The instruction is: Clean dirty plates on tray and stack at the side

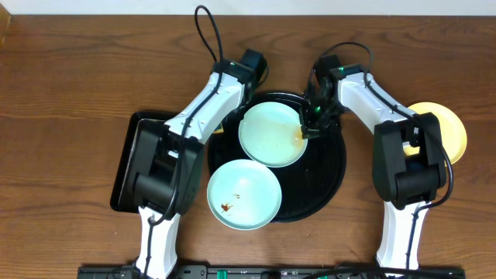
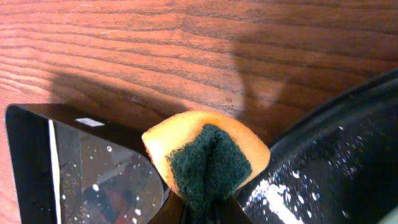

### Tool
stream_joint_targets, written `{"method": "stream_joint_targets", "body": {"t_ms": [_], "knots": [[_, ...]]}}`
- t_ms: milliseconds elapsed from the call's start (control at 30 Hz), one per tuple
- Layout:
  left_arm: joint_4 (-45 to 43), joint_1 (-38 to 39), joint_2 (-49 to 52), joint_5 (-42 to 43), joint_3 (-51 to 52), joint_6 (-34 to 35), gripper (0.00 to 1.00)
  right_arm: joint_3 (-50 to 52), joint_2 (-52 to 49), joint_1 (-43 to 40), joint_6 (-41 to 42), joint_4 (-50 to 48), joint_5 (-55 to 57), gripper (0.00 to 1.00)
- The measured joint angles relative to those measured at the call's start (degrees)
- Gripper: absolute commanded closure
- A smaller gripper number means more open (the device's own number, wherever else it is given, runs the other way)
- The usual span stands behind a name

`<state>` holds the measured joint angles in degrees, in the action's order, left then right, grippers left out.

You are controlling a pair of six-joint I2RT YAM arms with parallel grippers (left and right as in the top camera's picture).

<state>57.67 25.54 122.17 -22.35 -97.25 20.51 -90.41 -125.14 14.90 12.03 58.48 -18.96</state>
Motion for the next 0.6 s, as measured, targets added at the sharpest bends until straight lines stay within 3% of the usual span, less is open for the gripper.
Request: {"method": "stream_joint_targets", "body": {"t_ms": [267,600], "knots": [[0.0,-1.0,-2.7,6.1,-0.4,-1.2,0.93,-5.8,-1.1,-0.9,-0.2,6.0,9.7,0.98],[0.1,-4.7,-2.7,12.9,-0.4,-1.5,0.92,-24.0,-1.9,-1.1,-0.2,16.1,19.7,0.99]]}}
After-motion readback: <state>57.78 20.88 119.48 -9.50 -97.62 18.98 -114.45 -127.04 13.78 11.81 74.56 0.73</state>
